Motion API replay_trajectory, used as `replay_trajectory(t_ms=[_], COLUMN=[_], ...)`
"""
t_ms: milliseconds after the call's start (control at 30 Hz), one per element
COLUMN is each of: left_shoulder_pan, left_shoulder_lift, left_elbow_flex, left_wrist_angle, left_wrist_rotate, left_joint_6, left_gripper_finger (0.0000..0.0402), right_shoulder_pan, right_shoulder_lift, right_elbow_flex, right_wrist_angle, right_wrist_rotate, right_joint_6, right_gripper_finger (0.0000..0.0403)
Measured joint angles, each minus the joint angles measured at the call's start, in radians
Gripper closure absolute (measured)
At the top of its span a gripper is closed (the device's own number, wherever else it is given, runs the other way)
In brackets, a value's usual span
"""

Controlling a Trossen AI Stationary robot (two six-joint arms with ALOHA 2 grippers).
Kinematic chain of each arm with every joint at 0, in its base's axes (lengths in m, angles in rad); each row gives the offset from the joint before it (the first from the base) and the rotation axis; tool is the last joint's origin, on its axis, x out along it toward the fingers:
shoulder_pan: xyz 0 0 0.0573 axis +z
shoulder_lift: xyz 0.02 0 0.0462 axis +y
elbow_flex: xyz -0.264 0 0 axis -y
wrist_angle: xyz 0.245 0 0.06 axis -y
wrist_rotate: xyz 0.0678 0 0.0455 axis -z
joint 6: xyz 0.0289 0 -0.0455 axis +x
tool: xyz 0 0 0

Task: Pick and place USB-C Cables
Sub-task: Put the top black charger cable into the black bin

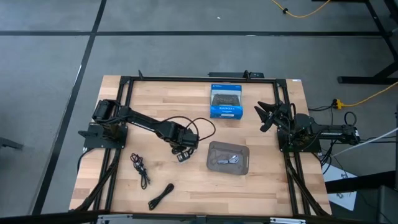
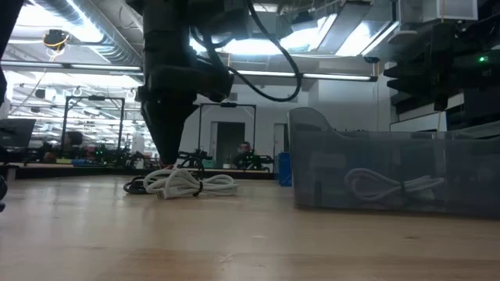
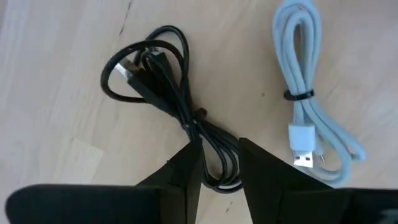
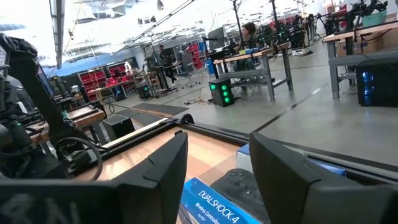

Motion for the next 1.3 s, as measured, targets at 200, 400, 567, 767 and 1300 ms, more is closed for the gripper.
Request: replay_trajectory(t_ms=[200, 400, 567, 767, 1300], left_shoulder_pan=[0.009, 0.013, 0.012, 0.012, 0.017], left_shoulder_lift=[0.0, -0.002, 0.0, 0.0, -0.053], left_elbow_flex=[-0.064, -0.12, -0.131, -0.13, -0.101], left_wrist_angle=[-0.001, 0.017, 0.055, 0.07, 0.073], left_wrist_rotate=[0.011, 0.02, 0.031, 0.031, -0.127], left_joint_6=[-0.155, -0.171, -0.154, -0.158, -0.201], left_gripper_finger=[0.0305, 0.0305, 0.0305, 0.0307, 0.0399], right_shoulder_pan=[0.0, 0.0, 0.0, 0.0, 0.0], right_shoulder_lift=[0.0, 0.0, 0.0, 0.0, 0.0], right_elbow_flex=[0.0, 0.0, 0.0, 0.0, 0.0], right_wrist_angle=[0.0, 0.0, 0.0, 0.0, 0.0], right_wrist_rotate=[0.0, 0.0, 0.0, 0.0, 0.0], right_joint_6=[0.0, 0.001, 0.002, 0.002, 0.003], right_gripper_finger=[0.0226, 0.0226, 0.0226, 0.0226, 0.0226])
